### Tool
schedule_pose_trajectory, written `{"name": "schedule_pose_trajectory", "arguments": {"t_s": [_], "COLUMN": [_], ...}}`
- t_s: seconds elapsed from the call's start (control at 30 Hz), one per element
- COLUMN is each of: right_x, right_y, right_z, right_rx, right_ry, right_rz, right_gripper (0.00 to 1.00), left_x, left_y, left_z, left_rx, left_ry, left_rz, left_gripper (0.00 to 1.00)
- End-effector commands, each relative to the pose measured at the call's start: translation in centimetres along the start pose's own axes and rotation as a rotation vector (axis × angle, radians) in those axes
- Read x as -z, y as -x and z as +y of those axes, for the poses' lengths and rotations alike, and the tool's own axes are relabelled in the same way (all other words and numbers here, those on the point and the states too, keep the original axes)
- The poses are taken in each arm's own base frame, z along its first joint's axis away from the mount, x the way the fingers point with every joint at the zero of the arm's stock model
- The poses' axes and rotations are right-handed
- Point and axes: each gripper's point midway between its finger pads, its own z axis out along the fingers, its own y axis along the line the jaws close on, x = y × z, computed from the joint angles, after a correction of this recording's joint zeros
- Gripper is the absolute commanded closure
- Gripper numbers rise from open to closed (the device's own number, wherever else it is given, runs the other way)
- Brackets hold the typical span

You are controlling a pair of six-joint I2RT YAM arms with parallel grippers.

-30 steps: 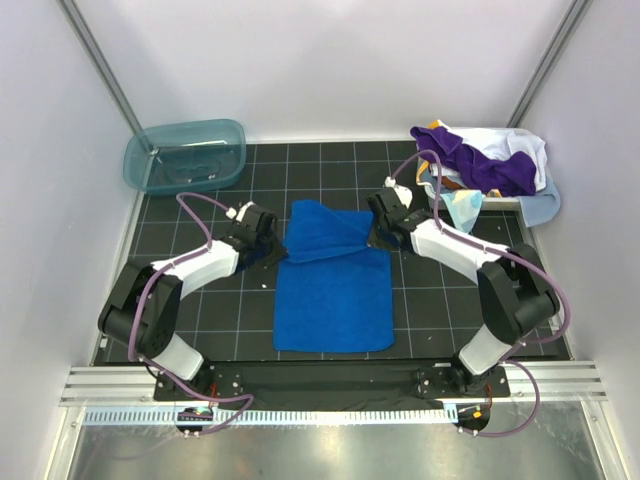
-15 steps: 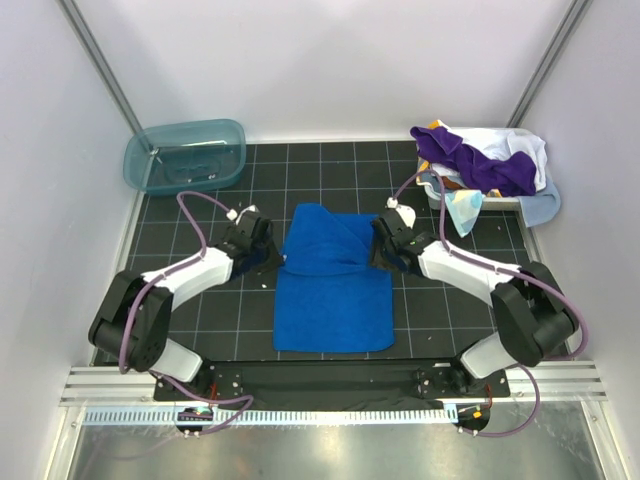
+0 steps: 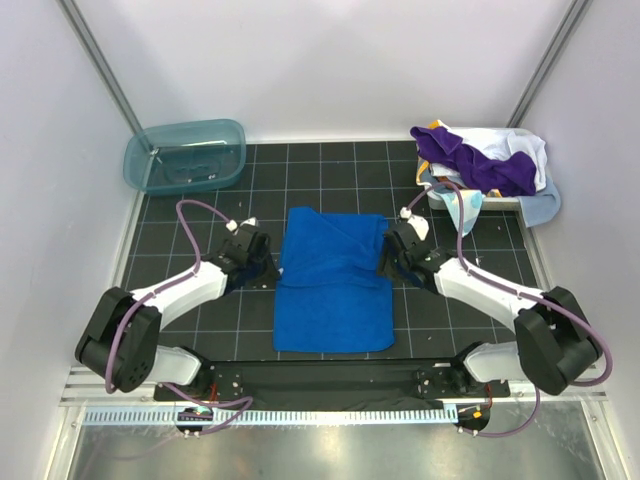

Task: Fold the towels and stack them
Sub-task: Fold the towel

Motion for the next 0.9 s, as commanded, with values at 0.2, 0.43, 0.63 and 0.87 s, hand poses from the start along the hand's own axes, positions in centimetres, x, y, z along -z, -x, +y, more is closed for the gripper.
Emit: {"name": "schedule_pose_trajectory", "arguments": {"t_s": [0.2,0.43,0.63,0.87], "right_x": [1.8,1.8,1.1,0.7], "right_y": [-2.0,-2.7,-3.3,-3.3], "right_z": [1.2,2.7,2.8,2.1], "right_rx": [-0.148,-0.266,-0.357,-0.454], "right_ry": [0.14,0.219,0.23,0.216], "right_rz": [0.008,0.018,0.017,-0.014], "right_gripper": [0.47,0.47,0.47,0.47], "left_x": [0.5,0.5,0.5,0.5], "left_y": [-0.1,-0.1,0.0,0.3], "left_z": [0.1,0.0,-0.3,-0.6], "left_rx": [-0.033,-0.035,-0.034,-0.036], "left_ry": [-0.008,-0.015,-0.022,-0.031], "left_rz": [-0.016,-0.014,-0.016,-0.02], "left_gripper": [1.0,1.0,1.0,1.0]}}
